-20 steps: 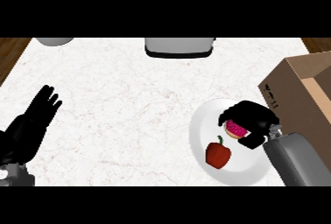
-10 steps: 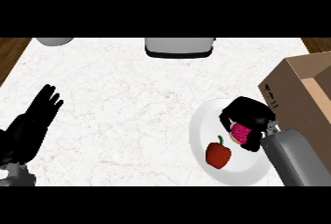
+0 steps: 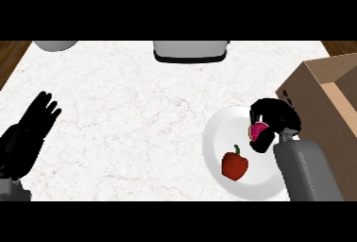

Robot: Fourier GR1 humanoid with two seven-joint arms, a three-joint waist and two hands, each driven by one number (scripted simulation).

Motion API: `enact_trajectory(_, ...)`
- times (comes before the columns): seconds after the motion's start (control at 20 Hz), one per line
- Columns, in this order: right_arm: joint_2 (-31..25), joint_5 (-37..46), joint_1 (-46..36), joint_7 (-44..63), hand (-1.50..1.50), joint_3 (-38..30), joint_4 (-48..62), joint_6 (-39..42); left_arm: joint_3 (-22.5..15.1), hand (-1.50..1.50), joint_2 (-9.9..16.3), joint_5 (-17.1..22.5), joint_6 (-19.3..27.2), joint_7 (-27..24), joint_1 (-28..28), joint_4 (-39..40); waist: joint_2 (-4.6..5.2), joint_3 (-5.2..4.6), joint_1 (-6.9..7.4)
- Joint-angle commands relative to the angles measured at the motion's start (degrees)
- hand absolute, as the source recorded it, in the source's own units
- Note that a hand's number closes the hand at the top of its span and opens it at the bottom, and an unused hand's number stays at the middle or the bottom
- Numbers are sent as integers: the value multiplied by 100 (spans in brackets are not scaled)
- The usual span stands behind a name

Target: Pick the cupcake from the plate and place it in the cardboard box

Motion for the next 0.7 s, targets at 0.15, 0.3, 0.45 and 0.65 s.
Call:
enact_trajectory(0.15, 566, 139, -496, 2429, 150, 3, -554, -722, -16, 0, -43, -1, -26, -116, -186, 264, 7, 1, 62)
enact_trajectory(0.3, 574, 160, -511, 2810, 150, 466, -1153, -736, -32, 0, -60, -35, 25, -29, -65, 34, -2, 4, 74)
enact_trajectory(0.45, 577, 197, -811, 3328, 150, 701, -2087, -287, -87, 0, -107, -145, 38, -111, 89, 18, -20, 1, 43)
enact_trajectory(0.65, 579, 510, -938, 3918, 150, 1081, -3046, -73, -58, 0, -45, -55, 45, 115, -50, -49, -26, 4, 21)
